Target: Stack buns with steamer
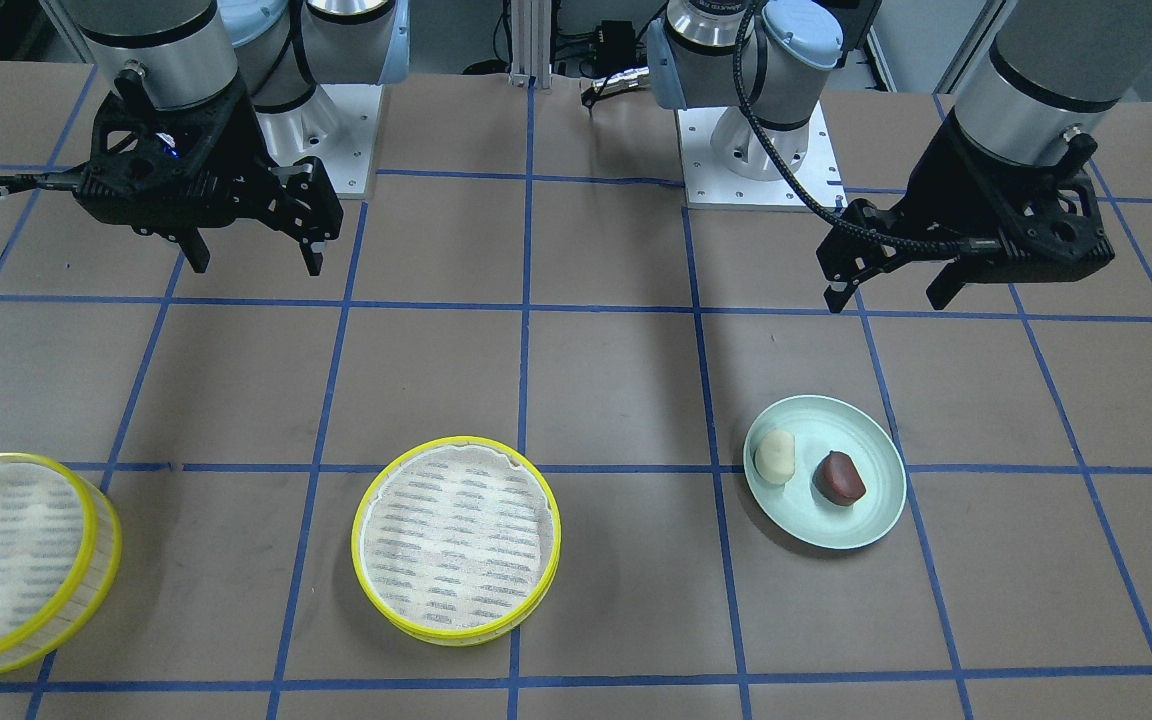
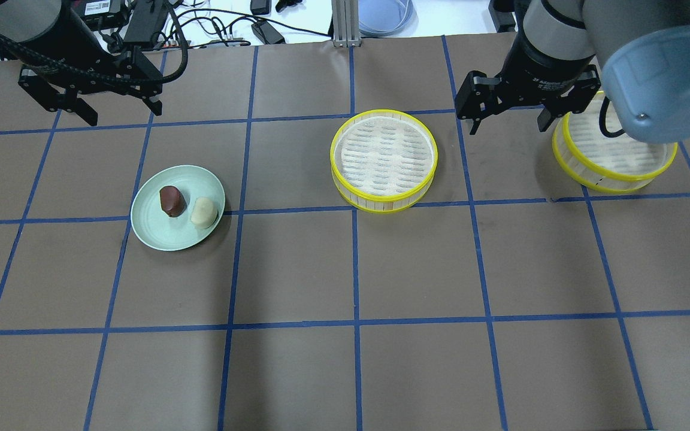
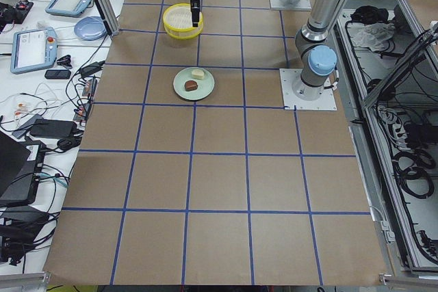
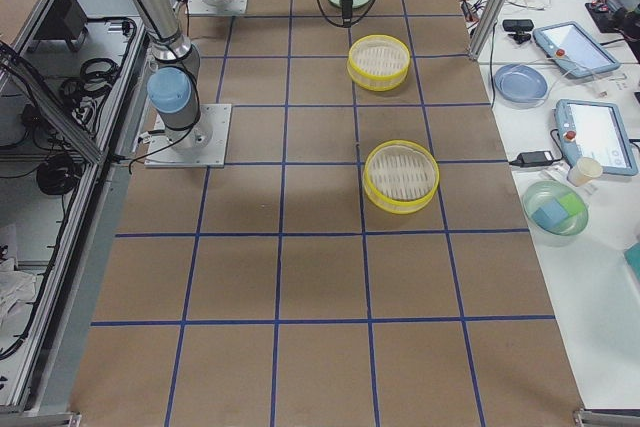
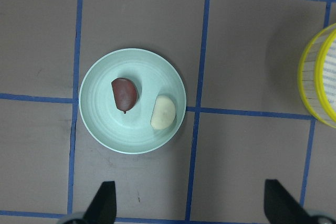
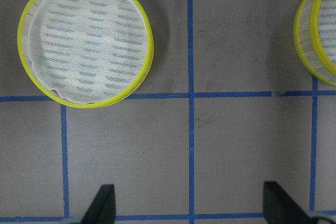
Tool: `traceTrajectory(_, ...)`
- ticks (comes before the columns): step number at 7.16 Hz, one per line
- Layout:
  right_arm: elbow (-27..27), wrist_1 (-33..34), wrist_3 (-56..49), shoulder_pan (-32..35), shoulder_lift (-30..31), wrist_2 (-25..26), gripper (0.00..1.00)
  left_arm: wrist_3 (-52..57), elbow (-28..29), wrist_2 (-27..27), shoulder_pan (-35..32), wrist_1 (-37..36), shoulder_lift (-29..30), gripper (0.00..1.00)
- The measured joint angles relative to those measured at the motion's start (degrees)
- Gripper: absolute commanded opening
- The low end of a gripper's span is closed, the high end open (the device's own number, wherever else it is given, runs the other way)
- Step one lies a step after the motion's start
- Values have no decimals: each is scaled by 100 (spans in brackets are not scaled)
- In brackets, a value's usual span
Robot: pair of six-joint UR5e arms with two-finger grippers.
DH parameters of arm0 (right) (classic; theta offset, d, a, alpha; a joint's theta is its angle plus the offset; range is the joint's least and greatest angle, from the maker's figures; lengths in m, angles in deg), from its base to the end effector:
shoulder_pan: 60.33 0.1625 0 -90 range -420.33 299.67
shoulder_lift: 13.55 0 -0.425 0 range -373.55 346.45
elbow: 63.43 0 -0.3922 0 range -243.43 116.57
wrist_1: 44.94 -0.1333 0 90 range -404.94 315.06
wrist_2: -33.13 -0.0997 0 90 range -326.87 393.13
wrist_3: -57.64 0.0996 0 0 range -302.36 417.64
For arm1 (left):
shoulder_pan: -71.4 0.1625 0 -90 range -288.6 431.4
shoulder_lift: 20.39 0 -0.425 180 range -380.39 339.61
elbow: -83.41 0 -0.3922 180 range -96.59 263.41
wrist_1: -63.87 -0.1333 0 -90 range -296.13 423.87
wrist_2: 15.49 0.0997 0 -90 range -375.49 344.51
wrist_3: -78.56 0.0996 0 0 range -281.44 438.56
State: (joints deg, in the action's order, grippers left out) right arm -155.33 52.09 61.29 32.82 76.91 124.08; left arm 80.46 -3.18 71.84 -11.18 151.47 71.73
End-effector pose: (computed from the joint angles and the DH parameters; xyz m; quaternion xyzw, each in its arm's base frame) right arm 0.1588 -0.4896 0.4882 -0.0048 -0.9988 0.0492 0.0054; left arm -0.0704 -0.5272 0.5032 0.0474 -0.9981 0.0340 0.0206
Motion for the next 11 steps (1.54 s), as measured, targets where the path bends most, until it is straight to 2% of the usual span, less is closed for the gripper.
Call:
traceTrajectory(3, 60, 82, -17, -187, -141, -62, 100, 4, -42, 2, 87, -7, 14, 100)
traceTrajectory(6, 578, 294, -1266, -1462, -886, -131, 100, 10, -158, 20, 134, -19, 170, 100)
traceTrajectory(9, 916, 1199, -2646, -2735, -1917, -204, 100, 21, -545, 22, 159, -1011, 729, 100)
traceTrajectory(11, 946, 1905, -3217, -3271, -2558, -213, 100, 27, -637, 21, 163, -1726, 1295, 100)
